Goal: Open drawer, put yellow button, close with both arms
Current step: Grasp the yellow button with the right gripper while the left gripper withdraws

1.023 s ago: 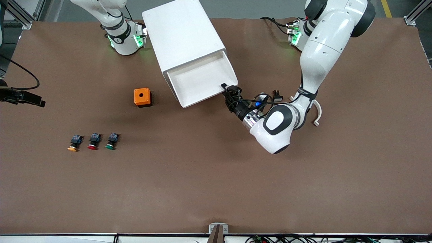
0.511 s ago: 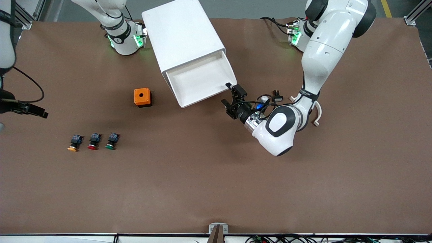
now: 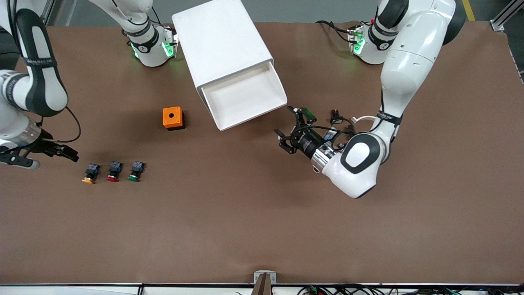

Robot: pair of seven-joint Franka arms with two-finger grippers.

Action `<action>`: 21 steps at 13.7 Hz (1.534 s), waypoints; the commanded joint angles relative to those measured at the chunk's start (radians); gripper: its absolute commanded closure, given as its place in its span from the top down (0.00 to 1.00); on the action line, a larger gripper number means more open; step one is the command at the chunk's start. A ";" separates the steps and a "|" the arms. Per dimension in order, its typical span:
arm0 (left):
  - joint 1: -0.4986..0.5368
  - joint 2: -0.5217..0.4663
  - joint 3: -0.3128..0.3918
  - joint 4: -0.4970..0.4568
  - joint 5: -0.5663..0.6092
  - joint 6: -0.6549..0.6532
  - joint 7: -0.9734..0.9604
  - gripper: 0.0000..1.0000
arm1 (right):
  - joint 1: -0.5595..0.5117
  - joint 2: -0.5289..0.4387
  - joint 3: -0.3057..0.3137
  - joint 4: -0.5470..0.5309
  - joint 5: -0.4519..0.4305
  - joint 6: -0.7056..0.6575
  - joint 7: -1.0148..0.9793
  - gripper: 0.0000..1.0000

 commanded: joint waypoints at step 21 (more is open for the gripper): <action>0.008 -0.138 0.086 0.077 0.573 0.371 0.798 1.00 | -0.006 0.268 0.024 -0.005 0.012 0.314 0.058 1.00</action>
